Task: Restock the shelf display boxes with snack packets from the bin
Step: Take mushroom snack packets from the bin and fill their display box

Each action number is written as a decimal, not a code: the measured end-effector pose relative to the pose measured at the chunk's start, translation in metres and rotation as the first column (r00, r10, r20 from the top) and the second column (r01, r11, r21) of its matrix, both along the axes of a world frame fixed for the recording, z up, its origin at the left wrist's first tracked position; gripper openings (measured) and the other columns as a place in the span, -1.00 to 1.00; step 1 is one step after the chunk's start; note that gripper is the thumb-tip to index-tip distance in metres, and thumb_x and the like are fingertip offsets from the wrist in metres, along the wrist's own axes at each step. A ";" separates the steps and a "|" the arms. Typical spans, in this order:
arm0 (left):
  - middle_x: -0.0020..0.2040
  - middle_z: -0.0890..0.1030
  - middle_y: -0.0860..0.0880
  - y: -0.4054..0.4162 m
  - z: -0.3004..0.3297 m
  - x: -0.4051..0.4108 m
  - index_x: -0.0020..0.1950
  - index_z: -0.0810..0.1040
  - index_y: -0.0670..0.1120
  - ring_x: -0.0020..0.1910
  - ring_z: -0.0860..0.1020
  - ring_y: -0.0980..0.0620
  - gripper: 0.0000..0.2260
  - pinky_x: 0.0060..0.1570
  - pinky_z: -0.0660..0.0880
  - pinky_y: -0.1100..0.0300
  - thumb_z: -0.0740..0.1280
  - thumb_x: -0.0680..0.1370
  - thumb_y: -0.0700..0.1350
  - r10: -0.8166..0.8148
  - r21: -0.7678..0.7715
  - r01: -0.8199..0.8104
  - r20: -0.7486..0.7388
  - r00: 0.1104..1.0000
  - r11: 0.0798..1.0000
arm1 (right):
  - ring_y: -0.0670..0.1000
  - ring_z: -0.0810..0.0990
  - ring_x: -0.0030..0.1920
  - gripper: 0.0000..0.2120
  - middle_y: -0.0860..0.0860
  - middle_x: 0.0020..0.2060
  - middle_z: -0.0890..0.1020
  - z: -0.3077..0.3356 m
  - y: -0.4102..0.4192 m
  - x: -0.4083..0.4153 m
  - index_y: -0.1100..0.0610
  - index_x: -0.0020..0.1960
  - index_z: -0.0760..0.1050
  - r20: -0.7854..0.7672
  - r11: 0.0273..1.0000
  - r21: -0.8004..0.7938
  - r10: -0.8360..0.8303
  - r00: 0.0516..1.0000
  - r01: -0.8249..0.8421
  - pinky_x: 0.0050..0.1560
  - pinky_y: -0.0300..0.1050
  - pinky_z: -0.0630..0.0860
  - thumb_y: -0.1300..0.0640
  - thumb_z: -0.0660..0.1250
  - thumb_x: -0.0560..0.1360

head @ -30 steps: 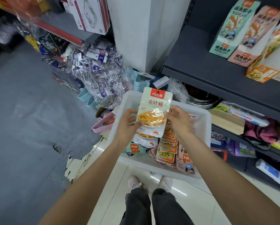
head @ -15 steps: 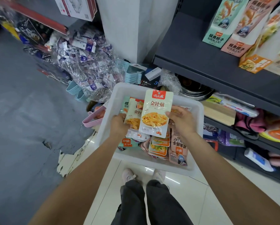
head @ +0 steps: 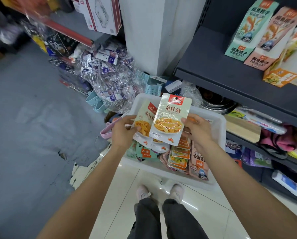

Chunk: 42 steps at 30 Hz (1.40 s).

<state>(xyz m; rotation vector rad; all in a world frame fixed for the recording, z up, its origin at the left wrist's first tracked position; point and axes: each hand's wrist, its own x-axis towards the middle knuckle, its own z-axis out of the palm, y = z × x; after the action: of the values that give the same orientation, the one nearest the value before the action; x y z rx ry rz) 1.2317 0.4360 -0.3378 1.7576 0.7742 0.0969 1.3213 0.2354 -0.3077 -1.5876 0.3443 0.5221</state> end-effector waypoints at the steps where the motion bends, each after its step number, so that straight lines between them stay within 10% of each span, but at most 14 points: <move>1: -0.03 0.62 -0.06 0.001 0.007 0.000 0.20 0.54 -0.11 -0.15 0.60 0.08 -0.67 -0.16 0.56 0.23 0.41 0.46 -0.31 0.009 -0.018 -0.008 0.044 0.999 1.000 | -0.01 0.65 -0.11 -0.87 0.06 0.02 0.65 0.004 0.001 0.000 0.08 -0.02 0.53 0.001 1.000 0.022 0.005 1.000 -0.005 -0.26 -0.20 0.60 0.28 0.30 0.53; 10: -0.05 0.63 -0.02 -0.049 0.084 0.049 -0.02 0.59 0.16 -0.02 0.59 -0.08 -0.67 -0.13 0.55 -0.01 0.45 0.42 -0.27 -0.061 -0.198 0.126 0.305 0.950 0.972 | -0.04 0.67 -0.24 -0.89 0.06 -0.08 0.67 0.052 -0.040 0.029 0.15 0.03 0.52 0.115 0.994 0.111 -0.039 0.993 0.026 -0.36 -0.20 0.57 0.28 0.33 0.52; 18: -0.20 0.59 0.05 -0.182 0.125 0.133 -0.04 0.56 -0.04 -0.32 0.53 0.30 -0.86 -0.32 0.46 0.41 0.40 0.48 -0.25 -0.264 -0.082 0.307 0.336 0.904 0.948 | 0.02 0.64 -0.20 -0.89 0.08 -0.09 0.69 0.091 -0.172 0.093 0.07 -0.08 0.56 0.225 0.982 0.112 -0.175 0.958 0.153 -0.22 -0.07 0.61 0.27 0.36 0.49; 28: -0.27 0.61 0.17 -0.339 0.154 0.237 -0.13 0.56 0.11 -0.09 0.61 -0.01 -0.77 -0.04 0.58 -0.03 0.38 0.50 -0.25 -0.444 0.102 0.434 0.311 0.841 0.895 | -0.05 0.65 -0.15 -0.77 0.04 -0.14 0.65 0.141 -0.336 0.177 0.14 0.07 0.51 0.360 0.987 0.122 -0.144 0.922 0.106 -0.24 -0.22 0.63 0.35 0.37 0.46; 33: -0.07 0.61 -0.16 -0.377 0.172 0.283 -0.01 0.54 0.01 0.03 0.60 -0.13 -0.85 -0.04 0.58 -0.16 0.35 0.52 -0.23 -0.466 0.060 0.472 0.304 0.831 0.880 | -0.06 0.68 -0.18 -0.87 0.01 -0.14 0.68 0.156 -0.376 0.214 0.10 -0.07 0.54 0.399 0.995 0.059 -0.097 0.912 0.080 -0.20 -0.14 0.64 0.31 0.37 0.48; 42: 0.16 0.56 -0.04 -0.394 0.170 0.397 0.24 0.52 -0.09 -0.02 0.53 0.14 -0.69 -0.03 0.45 0.36 0.36 0.52 -0.06 -0.624 0.365 0.528 0.231 0.747 0.767 | -0.11 0.68 -0.18 -0.90 -0.01 -0.12 0.68 0.175 -0.404 0.299 0.19 0.00 0.52 0.522 0.943 0.099 -0.322 0.790 0.319 -0.28 -0.26 0.60 0.31 0.33 0.50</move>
<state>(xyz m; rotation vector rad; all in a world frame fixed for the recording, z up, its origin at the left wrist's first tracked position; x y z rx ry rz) 1.6287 0.0420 -0.1680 2.1053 -0.0793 0.0838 1.6204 -0.1689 -0.1323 -1.5540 0.1777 -0.1929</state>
